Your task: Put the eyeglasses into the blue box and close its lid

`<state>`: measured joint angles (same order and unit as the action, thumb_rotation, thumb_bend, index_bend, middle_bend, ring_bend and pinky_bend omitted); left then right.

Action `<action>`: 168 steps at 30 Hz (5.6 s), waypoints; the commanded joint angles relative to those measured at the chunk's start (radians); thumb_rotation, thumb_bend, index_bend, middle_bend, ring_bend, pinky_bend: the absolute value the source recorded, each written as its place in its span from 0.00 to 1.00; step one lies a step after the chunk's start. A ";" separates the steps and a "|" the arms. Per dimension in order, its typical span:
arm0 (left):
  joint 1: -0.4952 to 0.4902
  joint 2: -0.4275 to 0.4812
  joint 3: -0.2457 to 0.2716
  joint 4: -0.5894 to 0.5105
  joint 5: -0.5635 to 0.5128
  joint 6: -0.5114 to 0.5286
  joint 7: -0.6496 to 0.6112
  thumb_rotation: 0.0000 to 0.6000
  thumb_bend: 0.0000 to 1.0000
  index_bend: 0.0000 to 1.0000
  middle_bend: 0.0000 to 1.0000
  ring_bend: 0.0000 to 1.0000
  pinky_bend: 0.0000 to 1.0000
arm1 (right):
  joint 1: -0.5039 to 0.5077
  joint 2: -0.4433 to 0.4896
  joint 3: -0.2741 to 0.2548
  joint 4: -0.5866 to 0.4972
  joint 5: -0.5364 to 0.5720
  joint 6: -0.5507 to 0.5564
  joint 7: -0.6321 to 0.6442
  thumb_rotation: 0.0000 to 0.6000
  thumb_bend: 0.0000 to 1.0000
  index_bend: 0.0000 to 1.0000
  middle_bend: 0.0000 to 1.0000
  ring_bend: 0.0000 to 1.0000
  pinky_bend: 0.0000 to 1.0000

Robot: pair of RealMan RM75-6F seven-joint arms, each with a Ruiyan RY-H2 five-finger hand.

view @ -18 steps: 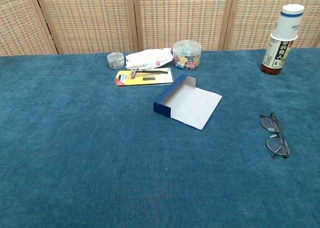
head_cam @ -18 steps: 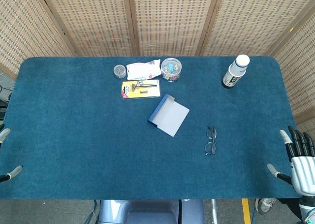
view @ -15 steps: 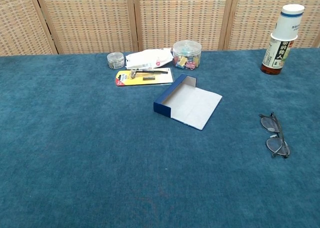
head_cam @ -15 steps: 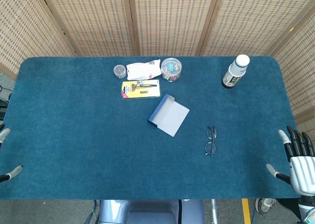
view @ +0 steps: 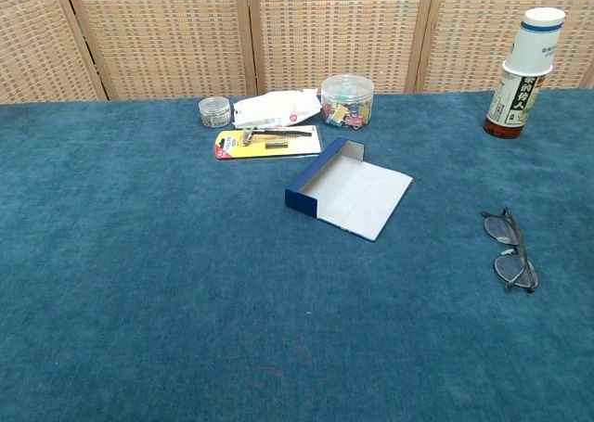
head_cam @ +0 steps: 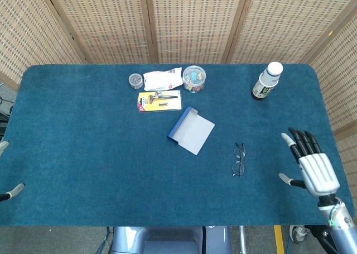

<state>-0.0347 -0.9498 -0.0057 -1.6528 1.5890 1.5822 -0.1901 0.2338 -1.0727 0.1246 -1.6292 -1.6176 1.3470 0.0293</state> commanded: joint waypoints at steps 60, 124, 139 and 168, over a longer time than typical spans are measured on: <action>-0.138 -0.016 -0.117 -0.072 -0.366 -0.286 0.183 1.00 0.00 0.00 0.00 0.00 0.00 | 1.002 -0.766 0.116 0.870 0.665 -0.932 -0.364 1.00 1.00 0.26 0.20 0.05 0.12; -0.134 -0.042 -0.074 -0.107 -0.270 -0.248 0.265 1.00 0.00 0.00 0.00 0.00 0.00 | 0.474 -0.304 -0.415 0.824 -0.262 0.190 0.336 1.00 0.14 0.28 0.12 0.04 0.14; -0.136 -0.055 -0.068 -0.108 -0.269 -0.248 0.293 1.00 0.00 0.00 0.00 0.00 0.00 | 0.451 -0.463 -0.459 1.078 -0.362 0.156 0.341 1.00 0.29 0.33 0.14 0.05 0.14; -0.143 -0.058 -0.068 -0.106 -0.282 -0.261 0.303 1.00 0.01 0.00 0.00 0.00 0.00 | 0.454 -0.560 -0.447 1.259 -0.337 0.029 0.346 1.00 0.35 0.33 0.15 0.05 0.16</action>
<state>-0.1774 -1.0081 -0.0733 -1.7584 1.3071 1.3216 0.1124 0.6876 -1.6320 -0.3222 -0.3707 -1.9546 1.3760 0.3755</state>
